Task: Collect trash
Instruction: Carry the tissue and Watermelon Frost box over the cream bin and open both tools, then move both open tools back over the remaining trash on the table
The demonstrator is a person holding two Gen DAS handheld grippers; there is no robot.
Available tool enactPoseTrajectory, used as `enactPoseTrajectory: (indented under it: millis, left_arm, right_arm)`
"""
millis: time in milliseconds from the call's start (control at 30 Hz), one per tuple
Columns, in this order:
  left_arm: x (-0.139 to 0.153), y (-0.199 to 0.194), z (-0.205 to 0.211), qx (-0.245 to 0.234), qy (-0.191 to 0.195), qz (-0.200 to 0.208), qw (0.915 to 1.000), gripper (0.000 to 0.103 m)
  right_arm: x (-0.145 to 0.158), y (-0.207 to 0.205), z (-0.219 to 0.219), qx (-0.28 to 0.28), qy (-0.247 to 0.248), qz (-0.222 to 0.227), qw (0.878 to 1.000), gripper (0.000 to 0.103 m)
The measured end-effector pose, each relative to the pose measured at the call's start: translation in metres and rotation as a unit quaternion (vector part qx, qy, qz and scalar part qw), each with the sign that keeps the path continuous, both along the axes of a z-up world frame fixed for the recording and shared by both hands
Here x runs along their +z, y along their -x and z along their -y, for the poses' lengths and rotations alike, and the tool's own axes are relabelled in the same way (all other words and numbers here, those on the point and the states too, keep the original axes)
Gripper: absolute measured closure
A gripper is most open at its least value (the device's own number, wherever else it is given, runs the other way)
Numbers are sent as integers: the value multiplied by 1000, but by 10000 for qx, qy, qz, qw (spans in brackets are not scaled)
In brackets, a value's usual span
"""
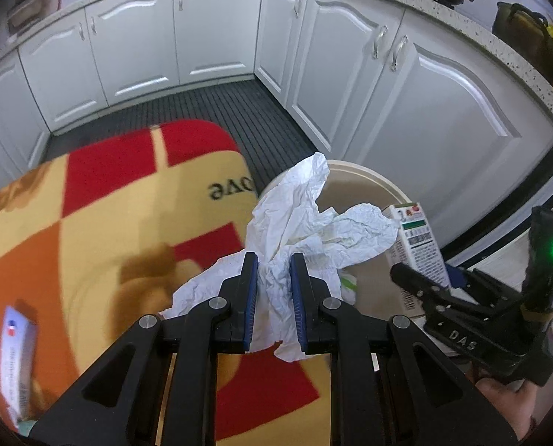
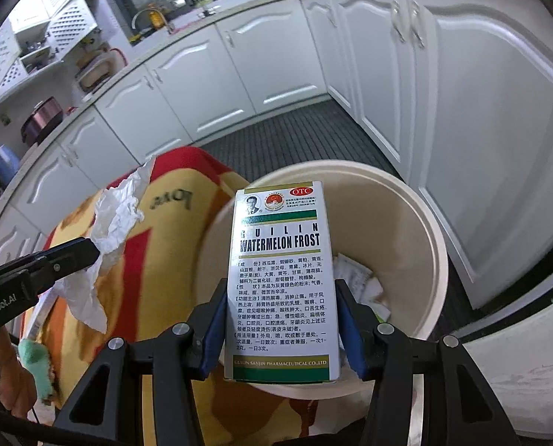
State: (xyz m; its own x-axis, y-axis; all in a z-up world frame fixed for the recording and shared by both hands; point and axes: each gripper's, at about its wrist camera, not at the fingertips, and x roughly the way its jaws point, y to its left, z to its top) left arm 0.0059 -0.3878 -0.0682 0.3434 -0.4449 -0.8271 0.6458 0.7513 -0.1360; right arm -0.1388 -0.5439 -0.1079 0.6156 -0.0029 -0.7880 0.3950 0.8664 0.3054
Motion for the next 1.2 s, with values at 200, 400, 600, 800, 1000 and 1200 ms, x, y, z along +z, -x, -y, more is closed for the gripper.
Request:
enactPoseTrajectory:
  millis: [200,400,600,800,1000,1200]
  left_arm:
    - [-15,-3,19,-59,132,-227,9996,85]
    - [-21,-6,22,26,318,-388,9987,56]
    - [-22,-7,14,139,226,-361,9990,55]
    - [-20,-4,9,193,164,-324,9992,55]
    - [-15,1,4,184,100,-172,9996,55]
    - [-7,3,-5,267,91,-89,9996,55]
  right_arm:
    - [-18,0,12,-145,-72,-168,9997,52]
    - [-27,-4,17,-199,19,-288,9994,50]
    - [-36,-3,20,-271,-37,-450,9986,48]
    - [-38,0,19,-273,-74,-489,9984,47]
    - [-35,-1,16,-281,-3,-506,9983,38]
    - [-29,-1,9,-222,-51,-467,9986,38]
